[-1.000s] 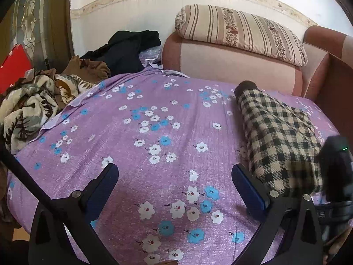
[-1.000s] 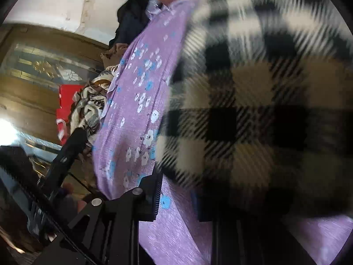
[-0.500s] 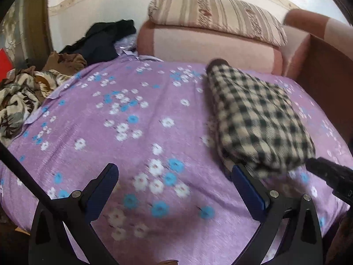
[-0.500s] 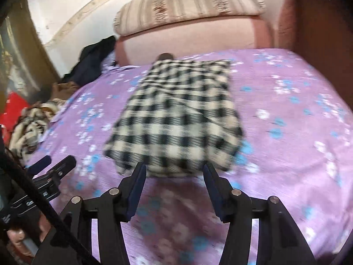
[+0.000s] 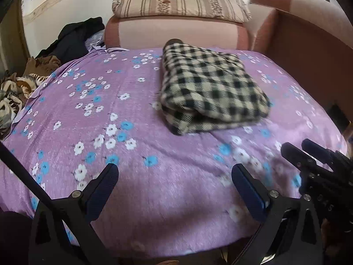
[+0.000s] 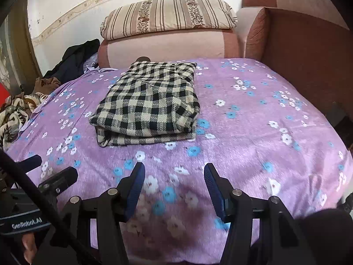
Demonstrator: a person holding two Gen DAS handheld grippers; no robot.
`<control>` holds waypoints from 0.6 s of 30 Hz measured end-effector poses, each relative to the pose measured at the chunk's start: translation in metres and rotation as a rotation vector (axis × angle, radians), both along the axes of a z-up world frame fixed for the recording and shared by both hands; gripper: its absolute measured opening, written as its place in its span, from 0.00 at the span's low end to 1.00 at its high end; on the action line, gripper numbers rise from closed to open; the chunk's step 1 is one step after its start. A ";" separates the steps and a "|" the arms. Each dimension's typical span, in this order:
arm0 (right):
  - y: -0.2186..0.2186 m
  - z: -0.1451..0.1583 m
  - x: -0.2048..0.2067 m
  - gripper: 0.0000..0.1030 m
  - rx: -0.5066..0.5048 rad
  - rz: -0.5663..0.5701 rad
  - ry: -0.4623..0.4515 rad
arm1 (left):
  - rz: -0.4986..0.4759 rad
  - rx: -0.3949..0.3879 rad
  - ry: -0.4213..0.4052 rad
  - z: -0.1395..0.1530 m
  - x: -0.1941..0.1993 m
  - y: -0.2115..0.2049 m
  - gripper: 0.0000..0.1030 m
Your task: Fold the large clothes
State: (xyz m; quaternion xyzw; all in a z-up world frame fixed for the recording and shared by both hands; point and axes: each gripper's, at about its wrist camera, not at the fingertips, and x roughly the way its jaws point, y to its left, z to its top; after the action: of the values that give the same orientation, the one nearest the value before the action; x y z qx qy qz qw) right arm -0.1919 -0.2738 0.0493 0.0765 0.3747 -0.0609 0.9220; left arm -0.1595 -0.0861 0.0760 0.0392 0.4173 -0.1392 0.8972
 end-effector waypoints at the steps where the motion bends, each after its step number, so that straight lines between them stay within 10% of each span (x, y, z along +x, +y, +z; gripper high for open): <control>1: 0.000 0.000 -0.005 0.59 -0.004 -0.005 0.001 | -0.005 -0.003 0.005 0.001 -0.005 0.000 0.99; 18: -0.002 0.003 -0.059 0.61 -0.047 -0.078 -0.007 | 0.025 -0.025 -0.014 0.023 -0.041 0.011 0.99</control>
State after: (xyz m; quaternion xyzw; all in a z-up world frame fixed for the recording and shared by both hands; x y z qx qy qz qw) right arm -0.2512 -0.2761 0.0519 0.0695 0.3665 -0.1053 0.9218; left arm -0.2009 -0.0750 0.0991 0.0237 0.4098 -0.1328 0.9022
